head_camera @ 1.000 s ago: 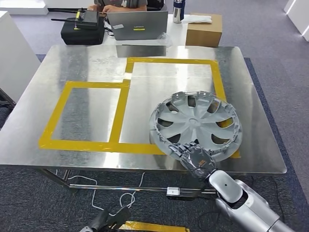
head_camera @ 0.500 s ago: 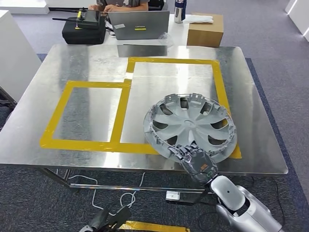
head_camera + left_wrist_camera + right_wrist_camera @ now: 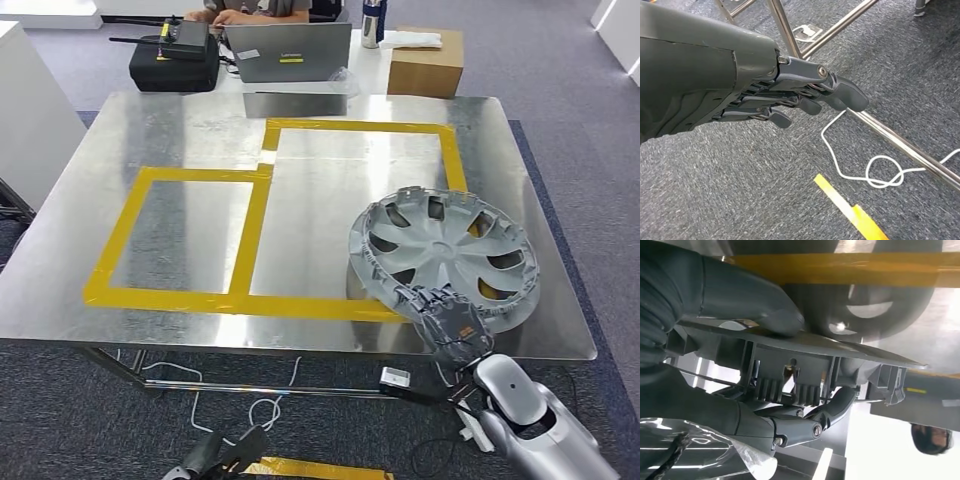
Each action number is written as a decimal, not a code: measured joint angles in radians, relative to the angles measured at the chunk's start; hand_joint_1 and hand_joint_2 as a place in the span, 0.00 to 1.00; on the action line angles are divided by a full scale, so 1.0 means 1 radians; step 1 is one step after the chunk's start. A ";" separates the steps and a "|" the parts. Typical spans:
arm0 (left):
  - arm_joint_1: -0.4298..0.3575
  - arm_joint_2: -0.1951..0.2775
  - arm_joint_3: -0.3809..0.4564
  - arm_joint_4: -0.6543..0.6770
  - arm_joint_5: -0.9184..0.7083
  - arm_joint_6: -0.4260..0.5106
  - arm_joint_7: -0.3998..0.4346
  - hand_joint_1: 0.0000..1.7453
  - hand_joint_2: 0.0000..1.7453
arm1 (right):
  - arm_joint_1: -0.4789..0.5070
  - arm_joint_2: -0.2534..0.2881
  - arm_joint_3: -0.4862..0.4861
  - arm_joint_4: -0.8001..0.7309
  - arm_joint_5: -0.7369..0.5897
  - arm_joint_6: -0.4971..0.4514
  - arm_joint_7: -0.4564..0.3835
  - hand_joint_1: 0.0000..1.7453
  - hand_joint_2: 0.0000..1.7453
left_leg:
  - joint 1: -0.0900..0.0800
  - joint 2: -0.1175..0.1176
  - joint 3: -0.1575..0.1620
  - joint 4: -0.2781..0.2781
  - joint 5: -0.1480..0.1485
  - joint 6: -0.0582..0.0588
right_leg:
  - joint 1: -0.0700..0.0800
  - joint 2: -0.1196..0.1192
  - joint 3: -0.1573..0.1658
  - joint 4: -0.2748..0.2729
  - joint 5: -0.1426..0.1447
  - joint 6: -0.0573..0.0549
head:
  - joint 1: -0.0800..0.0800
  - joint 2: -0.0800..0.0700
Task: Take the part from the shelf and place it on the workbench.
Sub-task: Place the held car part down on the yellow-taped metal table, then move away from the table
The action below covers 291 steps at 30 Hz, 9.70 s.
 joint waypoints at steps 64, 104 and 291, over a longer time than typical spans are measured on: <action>0.120 0.037 0.173 0.000 0.221 0.128 -0.092 0.00 0.00 | 0.899 0.665 -0.444 -0.901 0.289 -0.432 -0.153 0.00 1.00 | 0.003 0.007 0.000 -0.001 -0.007 -0.005 | 0.002 0.009 -0.001 0.000 -0.006 -0.003 | 0.003 0.000; 0.168 0.032 0.348 0.002 0.262 0.133 -0.133 0.00 0.00 | 0.055 0.696 -1.840 1.167 0.007 -0.201 0.007 0.00 0.00 | 0.001 -0.008 0.001 0.004 -0.007 0.002 | 0.001 -0.006 0.006 -0.003 -0.007 0.002 | 0.003 0.000; 0.169 -0.018 0.427 0.004 0.251 0.176 -0.241 0.00 0.00 | 0.091 0.623 -1.740 1.219 0.049 0.037 -0.250 0.00 0.00 | -0.005 0.007 -0.016 0.054 0.002 -0.004 | 0.011 -0.082 0.074 -0.024 -0.042 -0.026 | -0.017 0.000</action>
